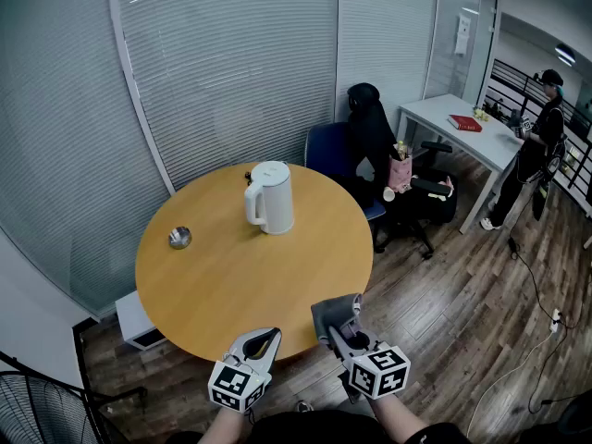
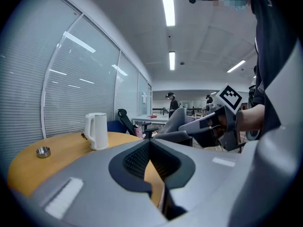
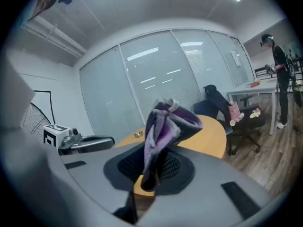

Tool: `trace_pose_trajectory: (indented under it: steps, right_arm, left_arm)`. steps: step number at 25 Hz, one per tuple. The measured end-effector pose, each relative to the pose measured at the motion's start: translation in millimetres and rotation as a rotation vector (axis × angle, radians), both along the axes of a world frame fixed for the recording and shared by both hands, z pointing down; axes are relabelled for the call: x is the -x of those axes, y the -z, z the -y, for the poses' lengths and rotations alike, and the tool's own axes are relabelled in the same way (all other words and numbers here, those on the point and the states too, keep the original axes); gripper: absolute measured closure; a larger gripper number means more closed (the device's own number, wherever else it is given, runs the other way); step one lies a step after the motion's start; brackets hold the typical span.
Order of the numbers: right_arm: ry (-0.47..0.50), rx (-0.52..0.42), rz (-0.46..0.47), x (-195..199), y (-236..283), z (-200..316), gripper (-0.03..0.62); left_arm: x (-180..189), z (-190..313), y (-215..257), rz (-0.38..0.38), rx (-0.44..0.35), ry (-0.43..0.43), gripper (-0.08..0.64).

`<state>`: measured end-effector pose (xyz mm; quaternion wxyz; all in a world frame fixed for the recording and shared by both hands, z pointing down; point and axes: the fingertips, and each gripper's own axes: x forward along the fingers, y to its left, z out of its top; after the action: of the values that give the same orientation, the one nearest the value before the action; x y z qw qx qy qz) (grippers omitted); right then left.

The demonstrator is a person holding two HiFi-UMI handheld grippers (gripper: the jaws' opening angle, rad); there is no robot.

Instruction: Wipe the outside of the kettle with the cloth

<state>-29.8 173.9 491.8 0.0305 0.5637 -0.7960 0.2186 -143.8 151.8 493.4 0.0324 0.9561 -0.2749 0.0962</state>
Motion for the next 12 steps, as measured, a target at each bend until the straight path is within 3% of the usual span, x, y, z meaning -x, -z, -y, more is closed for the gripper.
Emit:
trace_pose_trajectory:
  steps: [12]
  right_arm:
    - [0.002,0.002,0.047,-19,-3,41,0.551]
  left_arm:
    - [-16,35,-8,-0.016,-0.007,0.058,0.546]
